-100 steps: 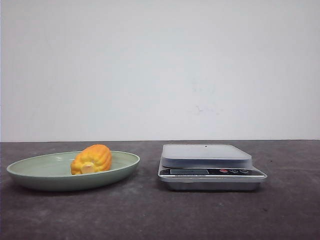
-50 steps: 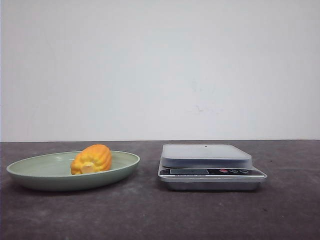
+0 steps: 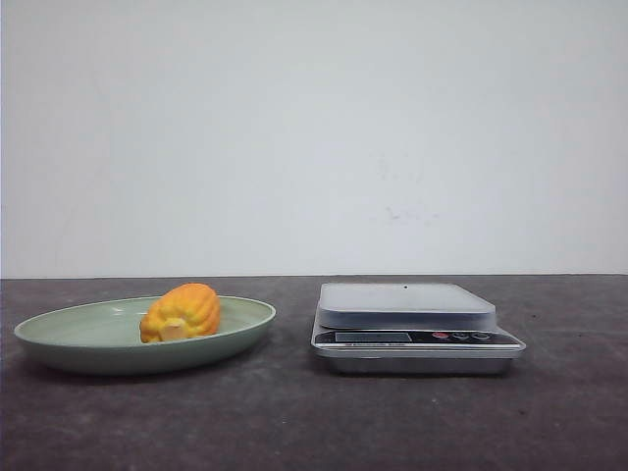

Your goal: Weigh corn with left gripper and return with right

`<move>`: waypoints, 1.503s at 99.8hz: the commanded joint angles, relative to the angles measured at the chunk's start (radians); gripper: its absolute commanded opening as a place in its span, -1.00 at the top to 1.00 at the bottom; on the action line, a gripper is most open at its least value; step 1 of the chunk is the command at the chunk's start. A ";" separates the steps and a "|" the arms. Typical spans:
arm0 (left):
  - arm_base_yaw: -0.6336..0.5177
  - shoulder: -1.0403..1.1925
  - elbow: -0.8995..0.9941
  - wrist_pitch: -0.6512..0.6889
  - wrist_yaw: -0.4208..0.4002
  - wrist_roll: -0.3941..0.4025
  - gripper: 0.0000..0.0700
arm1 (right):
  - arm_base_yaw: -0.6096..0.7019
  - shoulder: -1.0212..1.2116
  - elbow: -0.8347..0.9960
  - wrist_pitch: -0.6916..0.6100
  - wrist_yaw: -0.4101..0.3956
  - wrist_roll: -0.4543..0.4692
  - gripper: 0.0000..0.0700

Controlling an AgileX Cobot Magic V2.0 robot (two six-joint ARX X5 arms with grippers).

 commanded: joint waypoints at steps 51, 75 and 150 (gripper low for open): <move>-0.072 0.477 0.483 -0.148 0.211 0.027 -0.34 | 0.034 0.309 0.436 -0.247 -0.123 -0.062 -0.42; -0.287 0.765 0.512 -0.096 0.096 0.027 -0.34 | 0.069 0.404 0.469 -0.298 -0.171 -0.071 -0.43; -0.538 1.370 0.521 0.044 -0.053 0.001 -0.22 | 0.100 0.452 0.470 -0.340 -0.159 -0.121 -0.43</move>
